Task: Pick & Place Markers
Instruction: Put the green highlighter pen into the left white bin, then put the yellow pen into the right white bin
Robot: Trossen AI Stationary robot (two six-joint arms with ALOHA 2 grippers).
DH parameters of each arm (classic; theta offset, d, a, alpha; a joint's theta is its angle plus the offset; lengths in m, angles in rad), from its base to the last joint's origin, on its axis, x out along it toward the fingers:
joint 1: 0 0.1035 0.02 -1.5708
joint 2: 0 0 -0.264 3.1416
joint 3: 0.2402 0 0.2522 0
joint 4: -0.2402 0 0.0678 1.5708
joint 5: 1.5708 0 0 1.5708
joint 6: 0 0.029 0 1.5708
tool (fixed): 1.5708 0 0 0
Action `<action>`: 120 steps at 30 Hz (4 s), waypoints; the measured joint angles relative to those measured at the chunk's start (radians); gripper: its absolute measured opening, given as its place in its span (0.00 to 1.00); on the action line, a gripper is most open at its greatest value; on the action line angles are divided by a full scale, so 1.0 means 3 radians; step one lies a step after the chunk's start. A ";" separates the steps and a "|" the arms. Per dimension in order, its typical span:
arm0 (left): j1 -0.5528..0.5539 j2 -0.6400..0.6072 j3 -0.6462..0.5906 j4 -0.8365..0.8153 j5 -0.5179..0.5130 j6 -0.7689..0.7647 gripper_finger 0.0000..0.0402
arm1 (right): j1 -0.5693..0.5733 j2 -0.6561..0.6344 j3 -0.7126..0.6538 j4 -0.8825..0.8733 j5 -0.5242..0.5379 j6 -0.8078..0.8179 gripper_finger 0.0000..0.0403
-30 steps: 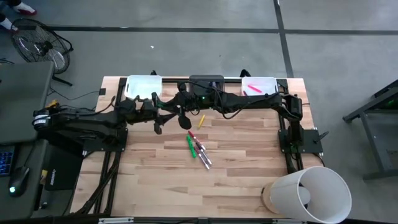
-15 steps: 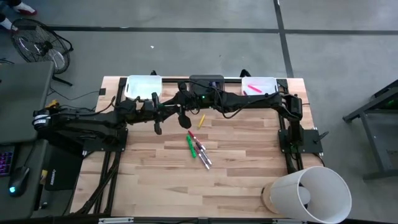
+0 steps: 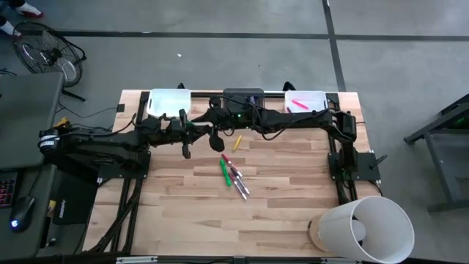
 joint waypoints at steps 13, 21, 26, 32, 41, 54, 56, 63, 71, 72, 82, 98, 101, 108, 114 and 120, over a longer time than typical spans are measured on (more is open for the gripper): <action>0.0000 0.0000 0.0000 -0.0043 -0.0059 0.0041 0.08 | 0.0000 -0.0427 0.0003 -0.0599 0.0314 -0.0257 0.40; 0.0001 -0.0138 -0.0003 -0.0218 -0.0702 0.0110 0.08 | -0.0002 -0.0766 0.0003 -0.1746 0.0743 -0.0363 0.41; 0.0001 -0.0228 -0.0003 -0.0382 -0.1089 0.0111 0.08 | -0.0001 -0.0772 0.0001 -0.2303 0.0945 -0.0308 0.41; 0.0003 -0.0371 0.0034 -0.0667 -0.1664 0.0112 0.08 | -0.0001 -0.0772 -0.0211 -0.2342 0.0936 -0.0166 0.41; 0.0506 -0.0422 0.0754 -0.2371 -0.2012 0.0010 0.08 | 0.0006 -0.0773 -0.0836 -0.1735 0.0827 0.0060 0.41; 0.1679 -0.0135 0.1153 -0.3278 -0.1065 -0.0410 0.08 | 0.0015 -0.0771 -0.1094 -0.1432 0.0714 0.0228 0.41; 0.1862 -0.0055 0.1155 -0.3320 -0.0868 -0.0455 0.08 | 0.0015 -0.0771 -0.1094 -0.1430 0.0714 0.0228 0.41; 0.2424 0.0327 0.1156 -0.3442 -0.0576 -0.0691 0.08 | 0.0015 -0.0771 -0.1094 -0.1420 0.0712 0.0228 0.41; 0.2627 0.0751 0.1156 -0.3111 -0.0275 -0.1145 0.09 | 0.0029 -0.0771 -0.1094 -0.1420 0.0711 0.0264 0.41; 0.2620 0.0775 0.1156 -0.3062 -0.0232 -0.1228 0.09 | 0.0036 -0.0771 -0.1094 -0.1420 0.0711 0.0263 0.41; 0.2617 0.0790 0.0982 -0.2989 -0.0413 -0.2356 0.09 | 0.0083 -0.0771 -0.1094 -0.1420 0.0710 0.0259 0.41; 0.2618 0.0788 0.0847 -0.2694 -0.0431 -0.3962 0.09 | 0.0185 -0.0771 -0.1094 -0.1282 0.0703 0.0190 0.41; 0.2618 0.0788 0.0847 -0.2732 -0.0438 -0.4083 0.11 | 0.0184 -0.0771 -0.1094 -0.1256 0.0702 0.0189 0.41; 0.2618 0.0788 0.0847 -0.2725 -0.0452 -0.4194 0.21 | 0.0184 -0.0771 -0.1094 -0.1248 0.0702 0.0189 0.41; 0.2618 0.0788 0.0847 -0.2724 -0.0477 -0.4128 0.27 | 0.0187 -0.0771 -0.1092 -0.1248 0.0701 0.0190 0.41; 0.2618 0.0787 0.0847 -0.2681 -0.0460 -0.3572 0.28 | 0.0187 -0.0771 -0.1092 -0.1249 0.0684 0.0190 0.41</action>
